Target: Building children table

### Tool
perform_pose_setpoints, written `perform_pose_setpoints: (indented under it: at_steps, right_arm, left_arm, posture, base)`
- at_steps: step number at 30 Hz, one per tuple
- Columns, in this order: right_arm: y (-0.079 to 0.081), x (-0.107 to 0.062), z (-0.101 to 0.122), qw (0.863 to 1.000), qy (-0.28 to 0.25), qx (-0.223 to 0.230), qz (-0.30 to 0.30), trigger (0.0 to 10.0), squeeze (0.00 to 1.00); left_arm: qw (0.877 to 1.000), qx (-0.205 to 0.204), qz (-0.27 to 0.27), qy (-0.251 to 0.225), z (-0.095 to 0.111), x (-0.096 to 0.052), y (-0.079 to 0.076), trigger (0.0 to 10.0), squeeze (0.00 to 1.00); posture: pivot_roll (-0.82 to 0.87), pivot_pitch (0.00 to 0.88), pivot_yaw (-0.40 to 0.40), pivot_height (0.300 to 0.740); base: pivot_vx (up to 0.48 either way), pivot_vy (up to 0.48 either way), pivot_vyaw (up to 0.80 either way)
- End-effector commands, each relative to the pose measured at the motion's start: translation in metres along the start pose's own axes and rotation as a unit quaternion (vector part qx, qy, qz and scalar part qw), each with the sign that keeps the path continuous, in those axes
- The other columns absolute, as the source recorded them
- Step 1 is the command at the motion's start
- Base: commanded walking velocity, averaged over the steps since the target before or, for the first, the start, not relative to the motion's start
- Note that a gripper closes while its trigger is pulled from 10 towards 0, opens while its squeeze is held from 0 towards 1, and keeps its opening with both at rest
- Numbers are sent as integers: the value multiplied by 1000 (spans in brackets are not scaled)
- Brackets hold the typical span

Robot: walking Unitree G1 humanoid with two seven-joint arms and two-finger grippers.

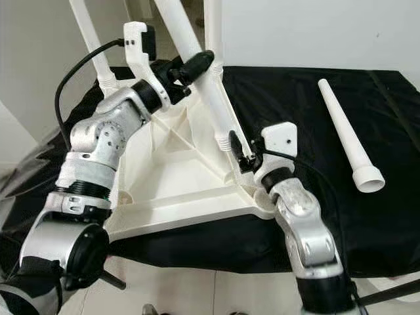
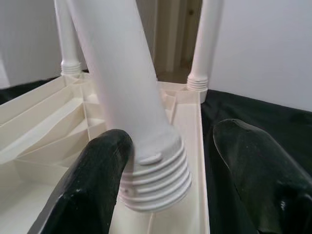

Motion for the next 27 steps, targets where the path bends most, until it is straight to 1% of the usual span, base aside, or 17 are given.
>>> perform_pose_setpoints:
  at_steps: [1,3,4,5,9,10,11,14,18,24,27]
  right_arm:
    - [8,6,-8,999,26,11,27,10000,0]
    - [9,12,-9,999,28,15,35,10000,0]
    - [9,12,-9,999,28,15,35,10000,0]
    - [9,14,-9,999,31,21,38,10000,1000]
    - [12,22,-5,998,28,18,49,10000,1000]
    - [13,25,-4,998,26,15,53,10000,224]
    - [13,27,-2,998,25,12,54,10000,0]
    - [14,32,-1,998,32,6,61,10000,0]
    - [17,42,3,996,33,-14,79,10000,0]
    - [20,47,3,995,37,-18,87,10000,0]
    - [24,51,3,994,46,-20,92,10000,0]
  left_arm:
    - [1000,14,-10,-14,6,0,-6,10000,0]
    - [1000,15,-11,-17,6,0,-8,10000,0]
    - [1000,15,-11,-17,6,0,-8,10000,0]
    - [1000,16,-11,-18,6,0,-9,10000,0]
    - [999,24,-16,-18,7,1,-13,10000,0]
    - [999,27,-20,-18,7,1,-15,10000,0]
    - [999,31,-24,-17,6,2,-17,10000,0]
    - [999,33,-29,-15,4,2,-22,10000,0]
    - [999,31,-40,-9,-1,3,-29,10000,0]
    - [999,31,-43,-7,-4,3,-32,10000,0]
    - [998,34,-48,-2,-8,3,-37,10000,0]
  posture:
    - [-23,75,31,740]
    - [-13,75,24,740]
    - [-13,75,24,740]
    - [-13,75,24,740]
    - [-5,78,18,740]
    - [-4,80,18,740]
    - [-4,80,18,740]
    - [-4,81,18,740]
    - [-7,87,23,740]
    - [-5,91,25,740]
    - [-4,92,26,740]
  base:
    - [0,0,0]
    - [0,0,0]
    - [0,0,0]
    - [0,0,0]
    - [0,0,0]
    - [0,0,0]
    - [0,0,0]
    - [0,0,0]
    - [0,0,0]
    - [0,0,0]
    - [0,0,0]
Point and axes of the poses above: a point about 5 cm out from each wrist's last joint towards the gripper, its own x axis pointing out of the wrist towards the gripper, its own z axis along the axis of the wrist's last joint, y = z × x, the point moved 2 cm from there along x, pointing out of the wrist towards the gripper, and after that the axes turned 3 degrees about -x, right-handed, at the moved point
